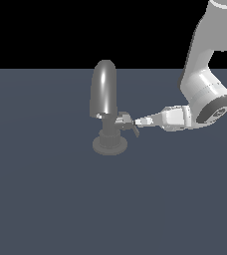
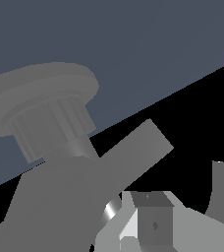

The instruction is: Turn on the faucet by rotating a designated handle.

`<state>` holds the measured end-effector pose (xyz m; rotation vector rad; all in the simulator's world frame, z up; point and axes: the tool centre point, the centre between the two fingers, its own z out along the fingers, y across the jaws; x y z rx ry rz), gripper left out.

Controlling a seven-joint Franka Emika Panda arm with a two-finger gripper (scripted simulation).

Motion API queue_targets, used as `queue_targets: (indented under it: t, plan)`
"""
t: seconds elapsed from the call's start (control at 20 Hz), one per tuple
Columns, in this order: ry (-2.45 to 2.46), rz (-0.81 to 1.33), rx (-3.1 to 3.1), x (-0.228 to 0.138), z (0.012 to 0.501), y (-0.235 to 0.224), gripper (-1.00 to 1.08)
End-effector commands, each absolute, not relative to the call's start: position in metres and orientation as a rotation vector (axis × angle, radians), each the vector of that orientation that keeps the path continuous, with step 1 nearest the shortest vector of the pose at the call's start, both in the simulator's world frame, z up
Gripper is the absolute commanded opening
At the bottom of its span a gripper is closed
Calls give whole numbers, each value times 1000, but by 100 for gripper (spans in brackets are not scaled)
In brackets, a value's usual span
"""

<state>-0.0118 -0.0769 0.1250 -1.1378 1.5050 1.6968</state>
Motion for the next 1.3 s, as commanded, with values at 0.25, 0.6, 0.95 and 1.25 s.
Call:
queue_targets:
  t: [0.25, 0.6, 0.95, 1.25]
  plan:
    - [1515, 1703, -1127, -7, 106, -76, -100]
    - [1531, 1716, -1109, -1, 81, -75, -100]
    - [1546, 1728, -1092, 5, 57, -73, -100]
    - [1558, 1738, -1078, 9, 38, -72, -100]
